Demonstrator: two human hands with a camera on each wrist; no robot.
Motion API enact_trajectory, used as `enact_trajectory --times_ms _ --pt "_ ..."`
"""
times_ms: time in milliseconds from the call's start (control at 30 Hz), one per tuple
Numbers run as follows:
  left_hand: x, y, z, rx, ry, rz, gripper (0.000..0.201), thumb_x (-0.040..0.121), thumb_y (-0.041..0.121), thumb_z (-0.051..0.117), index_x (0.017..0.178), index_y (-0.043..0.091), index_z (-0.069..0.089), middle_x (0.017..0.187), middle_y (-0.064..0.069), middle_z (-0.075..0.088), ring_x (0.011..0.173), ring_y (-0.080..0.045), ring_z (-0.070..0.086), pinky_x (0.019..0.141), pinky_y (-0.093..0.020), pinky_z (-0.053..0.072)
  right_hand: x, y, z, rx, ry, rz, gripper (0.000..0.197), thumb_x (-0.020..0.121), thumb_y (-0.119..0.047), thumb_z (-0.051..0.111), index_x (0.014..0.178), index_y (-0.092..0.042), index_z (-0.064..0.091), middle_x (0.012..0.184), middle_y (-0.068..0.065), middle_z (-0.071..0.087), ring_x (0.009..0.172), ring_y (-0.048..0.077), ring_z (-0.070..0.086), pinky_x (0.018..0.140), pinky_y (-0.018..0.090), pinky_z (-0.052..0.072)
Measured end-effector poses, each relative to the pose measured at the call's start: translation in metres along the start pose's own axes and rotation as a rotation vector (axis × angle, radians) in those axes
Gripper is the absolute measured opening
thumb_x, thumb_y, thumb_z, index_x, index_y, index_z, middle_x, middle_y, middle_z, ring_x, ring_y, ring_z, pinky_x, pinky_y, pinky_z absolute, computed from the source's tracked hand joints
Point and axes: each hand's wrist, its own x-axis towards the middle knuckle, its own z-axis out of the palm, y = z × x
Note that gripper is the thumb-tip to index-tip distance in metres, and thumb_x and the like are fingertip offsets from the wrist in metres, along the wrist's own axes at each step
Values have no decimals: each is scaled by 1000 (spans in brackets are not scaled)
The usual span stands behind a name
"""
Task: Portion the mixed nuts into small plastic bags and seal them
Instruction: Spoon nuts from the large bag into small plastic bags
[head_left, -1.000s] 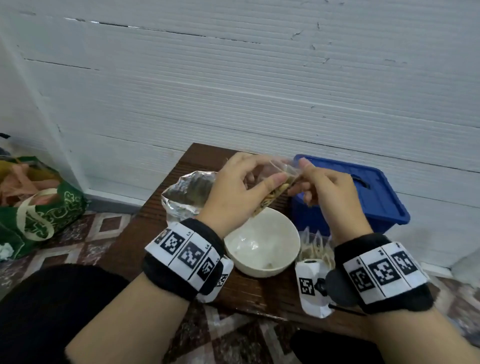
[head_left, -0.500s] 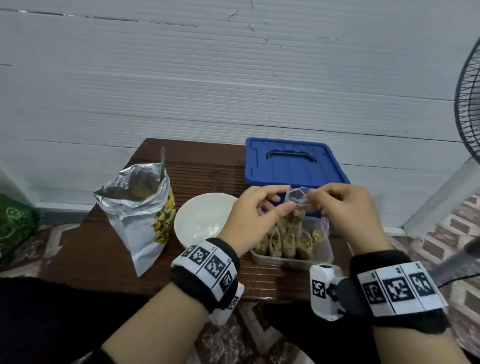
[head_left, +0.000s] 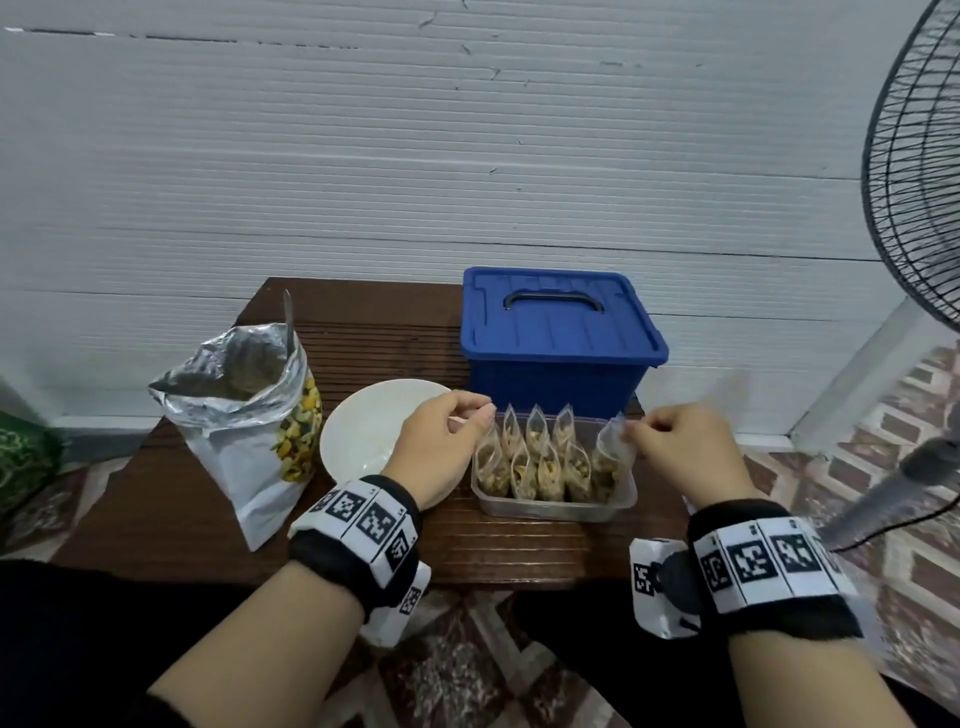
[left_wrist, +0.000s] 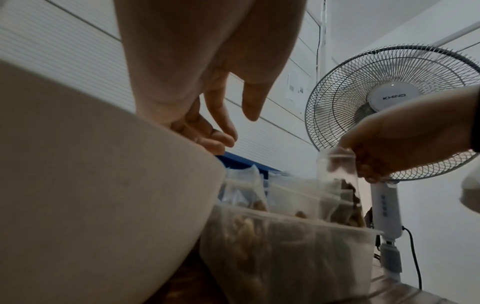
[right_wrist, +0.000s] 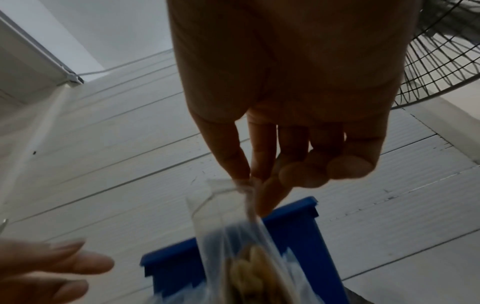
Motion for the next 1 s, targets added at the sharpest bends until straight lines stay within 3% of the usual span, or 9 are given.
enact_trajectory --times_ms 133,233,333,400,600,733,800,1000 --pt "2 -5 -11 56 42 -89 18 96 29 55 110 22 65 105 10 62 95 -3 53 82 -15 36 -1 2 1 -47 -24 24 30 89 -27 63 72 -5 71 70 11 68 61 15 55 52 23 36" --pt "9 -17 -20 218 48 -161 29 94 28 60 121 17 63 122 1 62 111 -14 55 95 -25 39 0 0 1 -60 -41 30 25 89 -28 64 71 -12 69 70 5 67 65 11 56 55 25 37" --pt "14 -34 -24 448 -35 -251 49 89 34 65 135 21 53 139 -3 52 127 -22 48 107 -36 38 0 -3 2 -73 -31 14 19 88 -26 64 71 -18 65 70 -2 62 68 10 54 63 26 37" --pt "14 -42 -23 564 -122 -282 59 86 38 67 140 23 47 144 -4 46 131 -24 44 109 -38 36 -1 -6 3 -79 -37 13 17 89 -25 62 76 -16 65 73 -1 62 70 13 55 64 27 39" --pt "15 -41 -17 637 -152 -284 55 85 35 69 135 23 51 131 -3 55 121 -21 51 105 -38 40 -2 -14 8 -95 -34 41 9 87 -20 56 84 -23 63 85 -1 62 88 23 60 82 37 51" --pt "14 -35 -15 644 -138 -283 20 90 30 62 108 22 69 114 0 66 105 -21 60 97 -36 47 -5 -22 12 -78 -27 43 11 84 -22 53 84 -30 61 89 -2 63 93 22 58 88 43 50" --pt "13 -34 -15 659 -100 -264 18 93 28 56 101 20 71 108 -1 68 99 -22 62 92 -36 50 -4 -25 14 -79 -33 42 11 83 -23 52 84 -29 61 88 -2 64 93 23 59 89 44 49" --pt "10 -29 -19 525 61 -197 24 100 23 46 110 11 64 111 -7 66 103 -25 60 90 -35 47 -2 -24 16 -94 -29 34 12 87 -25 51 89 -25 62 92 0 64 96 23 58 90 44 49"
